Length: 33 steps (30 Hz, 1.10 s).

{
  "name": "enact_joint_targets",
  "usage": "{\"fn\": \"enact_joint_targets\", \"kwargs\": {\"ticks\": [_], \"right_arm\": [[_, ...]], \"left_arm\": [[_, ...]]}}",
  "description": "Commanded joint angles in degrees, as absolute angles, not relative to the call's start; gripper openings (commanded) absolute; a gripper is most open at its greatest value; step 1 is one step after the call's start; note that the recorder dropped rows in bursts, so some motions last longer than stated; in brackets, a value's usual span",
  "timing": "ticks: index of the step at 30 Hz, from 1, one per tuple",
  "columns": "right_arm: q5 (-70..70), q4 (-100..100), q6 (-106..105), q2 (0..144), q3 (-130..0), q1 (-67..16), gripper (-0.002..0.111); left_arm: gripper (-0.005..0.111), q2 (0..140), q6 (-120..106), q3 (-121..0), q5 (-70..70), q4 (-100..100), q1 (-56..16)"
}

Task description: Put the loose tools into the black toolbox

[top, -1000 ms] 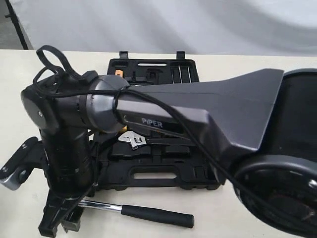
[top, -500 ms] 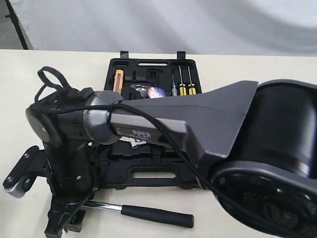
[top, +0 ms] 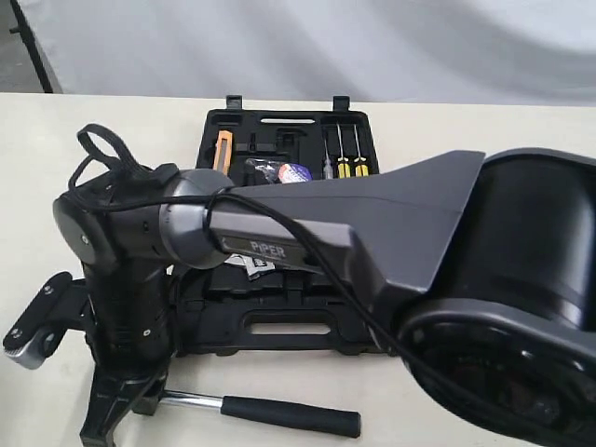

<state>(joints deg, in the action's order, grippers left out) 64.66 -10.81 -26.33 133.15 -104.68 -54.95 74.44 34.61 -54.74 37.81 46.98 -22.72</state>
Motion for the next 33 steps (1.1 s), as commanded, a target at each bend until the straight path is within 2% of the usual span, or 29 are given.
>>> {"fn": "enact_joint_targets", "kwargs": {"ticks": [1, 7, 15, 21, 28, 31, 33], "right_arm": [[65.53, -11.9, -27.61, 128.51, -104.53, -54.33, 0.0], [65.77, -12.66, -27.72, 123.16, -104.53, -52.07, 0.0], [69.96, -15.16, -27.1, 118.61, -104.53, -44.42, 0.0], [69.96, -15.04, -24.58, 121.12, -104.53, -38.45, 0.0], [67.91, -14.75, -22.16, 125.01, -104.53, -37.41, 0.001], [66.21, -12.52, -21.75, 125.7, -104.53, -37.52, 0.009], [66.03, -12.27, -19.57, 125.92, -104.53, -37.52, 0.022]], "left_arm": [[0.001, 73.98, 35.2, -54.2, 36.83, 46.2, -22.53], [0.001, 73.98, 35.2, -54.2, 36.83, 46.2, -22.53], [0.001, 73.98, 35.2, -54.2, 36.83, 46.2, -22.53], [0.001, 73.98, 35.2, -54.2, 36.83, 46.2, -22.53], [0.001, 73.98, 35.2, -54.2, 36.83, 46.2, -22.53], [0.001, 73.98, 35.2, -54.2, 36.83, 46.2, -22.53], [0.001, 73.98, 35.2, -54.2, 36.83, 46.2, -22.53]]}}
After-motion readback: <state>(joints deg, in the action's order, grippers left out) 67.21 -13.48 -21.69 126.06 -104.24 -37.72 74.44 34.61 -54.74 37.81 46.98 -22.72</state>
